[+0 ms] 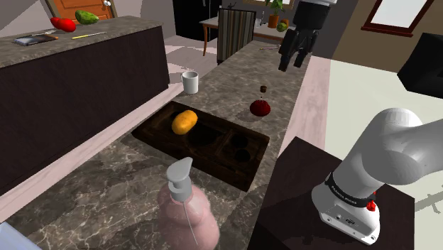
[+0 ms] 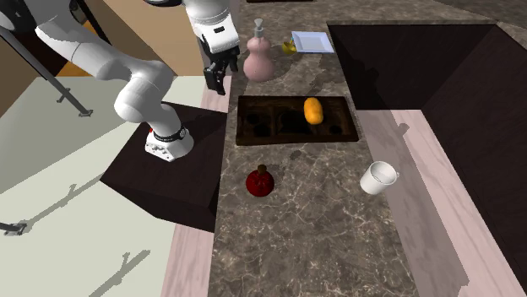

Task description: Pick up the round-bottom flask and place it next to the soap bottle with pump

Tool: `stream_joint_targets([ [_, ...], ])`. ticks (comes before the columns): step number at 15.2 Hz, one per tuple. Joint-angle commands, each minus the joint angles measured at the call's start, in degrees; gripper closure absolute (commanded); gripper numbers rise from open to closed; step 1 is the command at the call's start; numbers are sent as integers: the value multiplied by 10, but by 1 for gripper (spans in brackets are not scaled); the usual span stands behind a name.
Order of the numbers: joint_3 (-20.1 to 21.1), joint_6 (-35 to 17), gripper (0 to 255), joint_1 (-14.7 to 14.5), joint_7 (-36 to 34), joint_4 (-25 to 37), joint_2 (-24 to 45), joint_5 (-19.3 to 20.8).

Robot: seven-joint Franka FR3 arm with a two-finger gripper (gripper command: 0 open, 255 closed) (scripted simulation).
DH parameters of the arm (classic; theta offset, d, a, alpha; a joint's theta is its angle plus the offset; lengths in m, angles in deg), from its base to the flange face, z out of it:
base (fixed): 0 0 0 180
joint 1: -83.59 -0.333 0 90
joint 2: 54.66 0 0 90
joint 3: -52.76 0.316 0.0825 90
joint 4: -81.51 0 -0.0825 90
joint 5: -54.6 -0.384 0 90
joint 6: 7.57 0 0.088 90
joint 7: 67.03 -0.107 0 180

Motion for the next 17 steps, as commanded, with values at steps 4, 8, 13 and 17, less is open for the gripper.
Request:
stream_joint_targets([
  [4,-28,-52,0,2,53,-39,7,23],
  [8,-67,-127,0,4,122,-79,32,51],
  [13,-121,-227,0,3,210,-108,90,79],
  [17,-167,-310,0,-4,283,-112,158,88],
])
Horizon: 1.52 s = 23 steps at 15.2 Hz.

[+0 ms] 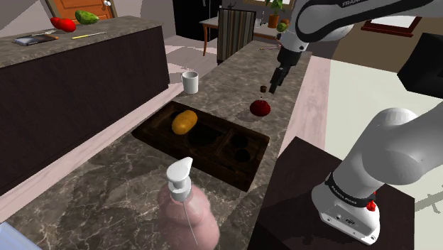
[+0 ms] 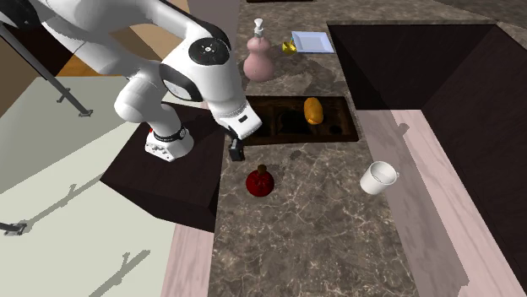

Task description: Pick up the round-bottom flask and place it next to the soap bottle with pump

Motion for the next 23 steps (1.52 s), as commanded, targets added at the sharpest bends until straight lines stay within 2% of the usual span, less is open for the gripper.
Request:
stream_joint_targets([
  [1,-23,-43,0,-4,40,-4,32,3],
  [5,-72,-121,0,-24,126,14,118,-17],
  [13,-86,-193,0,-41,151,-6,173,-46],
  [21,-86,-192,0,-41,151,-6,173,-46],
  [22,-86,-192,255,-41,151,-6,173,-46],
  [23,-86,-192,255,-41,151,-6,173,-46],
])
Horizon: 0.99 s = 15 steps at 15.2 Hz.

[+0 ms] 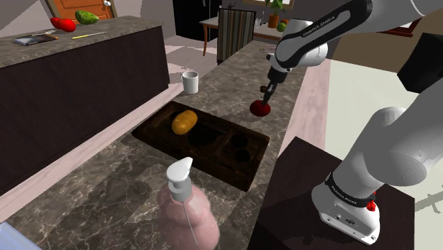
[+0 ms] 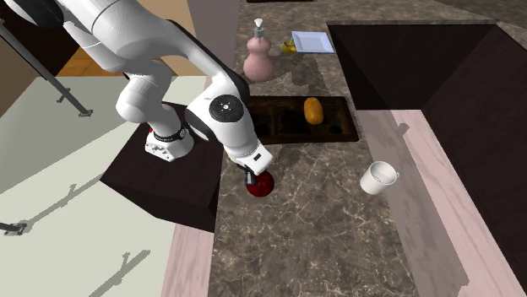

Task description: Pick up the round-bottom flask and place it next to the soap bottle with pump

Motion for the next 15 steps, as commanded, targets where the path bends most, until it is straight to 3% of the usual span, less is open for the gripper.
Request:
stream_joint_targets([
  [1,0,0,255,0,0,0,0,0],
  [8,0,0,255,0,0,0,0,0],
  [15,13,62,255,10,-22,24,-41,22],
])
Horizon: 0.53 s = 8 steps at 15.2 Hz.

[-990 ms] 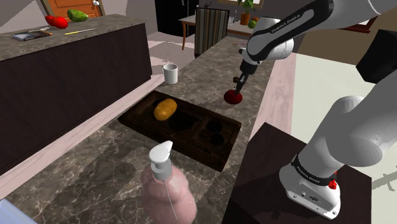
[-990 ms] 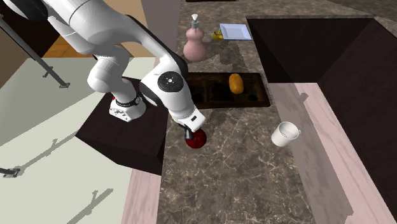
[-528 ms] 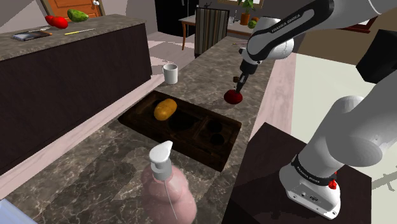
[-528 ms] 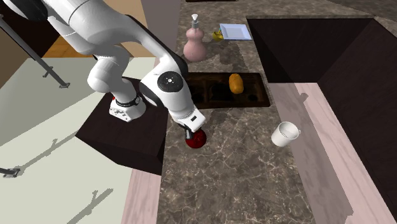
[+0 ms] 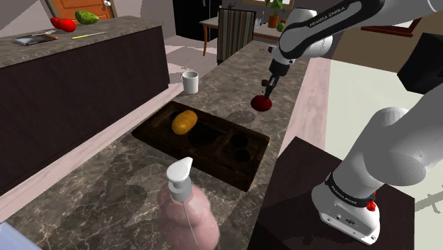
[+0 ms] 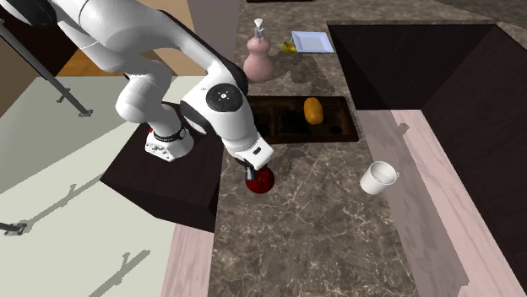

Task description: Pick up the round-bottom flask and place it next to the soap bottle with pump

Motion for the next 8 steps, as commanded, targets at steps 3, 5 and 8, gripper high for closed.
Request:
stream_joint_targets([
  [3,8,36,255,5,-12,15,-23,10],
  [5,12,53,255,6,-16,24,-32,13],
  [8,17,79,255,8,-22,38,-44,17],
])
